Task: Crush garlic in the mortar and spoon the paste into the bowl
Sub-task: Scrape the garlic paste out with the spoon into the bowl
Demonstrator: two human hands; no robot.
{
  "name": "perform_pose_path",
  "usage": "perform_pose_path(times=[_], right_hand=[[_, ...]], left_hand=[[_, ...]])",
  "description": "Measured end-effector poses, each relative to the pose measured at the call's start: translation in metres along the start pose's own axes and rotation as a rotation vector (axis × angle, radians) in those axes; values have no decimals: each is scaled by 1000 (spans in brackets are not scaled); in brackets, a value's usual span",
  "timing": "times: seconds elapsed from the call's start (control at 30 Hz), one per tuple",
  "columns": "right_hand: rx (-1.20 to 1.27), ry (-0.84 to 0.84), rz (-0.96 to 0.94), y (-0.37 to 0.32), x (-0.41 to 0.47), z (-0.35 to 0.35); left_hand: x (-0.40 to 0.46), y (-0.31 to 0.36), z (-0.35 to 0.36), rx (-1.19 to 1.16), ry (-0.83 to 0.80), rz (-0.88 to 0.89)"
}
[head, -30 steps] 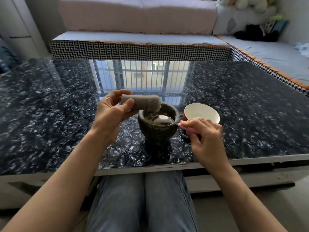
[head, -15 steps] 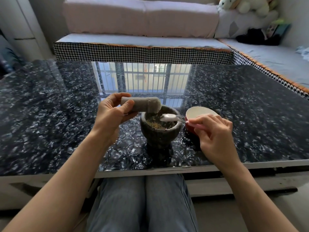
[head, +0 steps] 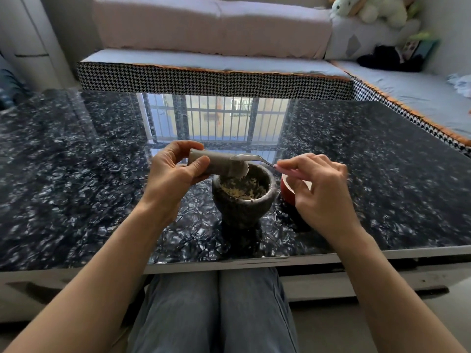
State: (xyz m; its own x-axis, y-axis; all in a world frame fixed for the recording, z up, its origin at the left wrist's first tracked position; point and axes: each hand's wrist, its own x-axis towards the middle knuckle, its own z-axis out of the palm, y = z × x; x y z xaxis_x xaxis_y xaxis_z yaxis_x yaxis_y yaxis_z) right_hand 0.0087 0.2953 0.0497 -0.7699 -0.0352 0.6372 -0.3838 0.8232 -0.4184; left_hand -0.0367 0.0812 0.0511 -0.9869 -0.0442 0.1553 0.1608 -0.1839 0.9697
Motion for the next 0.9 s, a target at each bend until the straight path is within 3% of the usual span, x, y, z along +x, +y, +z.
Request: perform_pose_path(times=[0.43,0.63,0.9], right_hand=[[-47,-20,-64,13,-17,3],[184,21,72,12,-3,-5],[250,-29,73,20,-15,5]], left_hand=[[3,-3,1,-25,41,-45],[5,-1,-1,-34,30,-57],[7,-6,-6,-58,24,-97]])
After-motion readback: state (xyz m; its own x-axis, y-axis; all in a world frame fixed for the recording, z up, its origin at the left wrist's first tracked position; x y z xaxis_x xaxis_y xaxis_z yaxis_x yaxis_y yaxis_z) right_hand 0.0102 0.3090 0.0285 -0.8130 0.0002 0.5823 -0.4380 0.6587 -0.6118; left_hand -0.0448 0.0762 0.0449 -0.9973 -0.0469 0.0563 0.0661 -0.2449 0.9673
